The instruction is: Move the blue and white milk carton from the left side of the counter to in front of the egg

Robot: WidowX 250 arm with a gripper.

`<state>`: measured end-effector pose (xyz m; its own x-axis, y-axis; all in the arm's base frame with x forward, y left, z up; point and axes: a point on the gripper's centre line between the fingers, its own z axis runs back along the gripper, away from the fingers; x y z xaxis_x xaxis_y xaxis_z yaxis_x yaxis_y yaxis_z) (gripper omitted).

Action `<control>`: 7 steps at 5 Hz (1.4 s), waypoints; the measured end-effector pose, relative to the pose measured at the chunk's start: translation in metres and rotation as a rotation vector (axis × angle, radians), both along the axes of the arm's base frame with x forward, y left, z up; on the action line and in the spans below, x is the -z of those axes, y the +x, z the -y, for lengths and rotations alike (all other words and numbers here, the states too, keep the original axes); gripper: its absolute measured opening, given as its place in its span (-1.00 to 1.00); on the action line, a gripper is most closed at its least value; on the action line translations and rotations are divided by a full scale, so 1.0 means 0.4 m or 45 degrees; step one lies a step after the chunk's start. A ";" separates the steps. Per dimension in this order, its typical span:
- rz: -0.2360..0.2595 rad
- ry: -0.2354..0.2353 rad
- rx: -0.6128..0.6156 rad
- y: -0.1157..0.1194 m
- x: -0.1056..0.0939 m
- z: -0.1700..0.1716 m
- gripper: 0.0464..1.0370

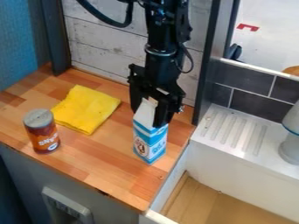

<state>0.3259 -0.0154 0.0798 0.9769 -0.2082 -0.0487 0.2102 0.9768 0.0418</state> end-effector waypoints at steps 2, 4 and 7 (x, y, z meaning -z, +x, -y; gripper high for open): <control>-0.074 -0.027 -0.026 -0.015 0.030 -0.001 0.95; 0.122 -0.118 -0.114 -0.025 -0.146 -0.067 0.93; 0.157 0.177 -0.319 -0.203 -0.182 -0.286 0.93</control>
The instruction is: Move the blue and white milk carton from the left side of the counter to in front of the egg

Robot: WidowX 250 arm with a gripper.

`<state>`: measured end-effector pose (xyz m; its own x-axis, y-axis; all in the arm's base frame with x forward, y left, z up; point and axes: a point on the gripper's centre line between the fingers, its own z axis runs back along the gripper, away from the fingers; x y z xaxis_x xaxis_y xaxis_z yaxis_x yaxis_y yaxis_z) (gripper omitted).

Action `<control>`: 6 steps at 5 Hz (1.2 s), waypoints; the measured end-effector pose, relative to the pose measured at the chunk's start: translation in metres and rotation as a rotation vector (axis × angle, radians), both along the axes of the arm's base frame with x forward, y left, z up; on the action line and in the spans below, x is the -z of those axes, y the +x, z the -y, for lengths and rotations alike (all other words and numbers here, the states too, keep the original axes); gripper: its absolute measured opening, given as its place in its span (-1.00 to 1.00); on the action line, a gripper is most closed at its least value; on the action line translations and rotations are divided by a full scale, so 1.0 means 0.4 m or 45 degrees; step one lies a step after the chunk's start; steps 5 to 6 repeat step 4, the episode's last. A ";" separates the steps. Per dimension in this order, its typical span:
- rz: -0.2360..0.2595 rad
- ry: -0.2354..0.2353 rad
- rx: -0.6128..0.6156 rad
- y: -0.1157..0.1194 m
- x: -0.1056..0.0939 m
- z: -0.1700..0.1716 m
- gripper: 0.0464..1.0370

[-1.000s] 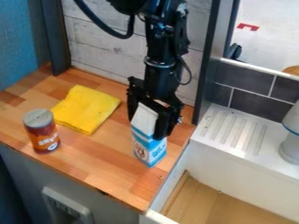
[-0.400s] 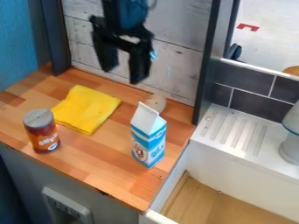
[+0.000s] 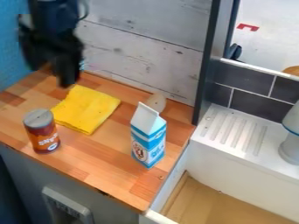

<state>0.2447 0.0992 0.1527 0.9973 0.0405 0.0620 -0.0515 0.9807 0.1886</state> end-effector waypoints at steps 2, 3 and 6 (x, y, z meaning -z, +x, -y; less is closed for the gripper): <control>-0.074 0.021 -0.047 -0.012 0.067 -0.166 0.93; -0.165 -0.006 -0.012 0.021 0.108 -0.235 0.93; -0.173 0.011 0.073 0.038 0.114 -0.263 0.93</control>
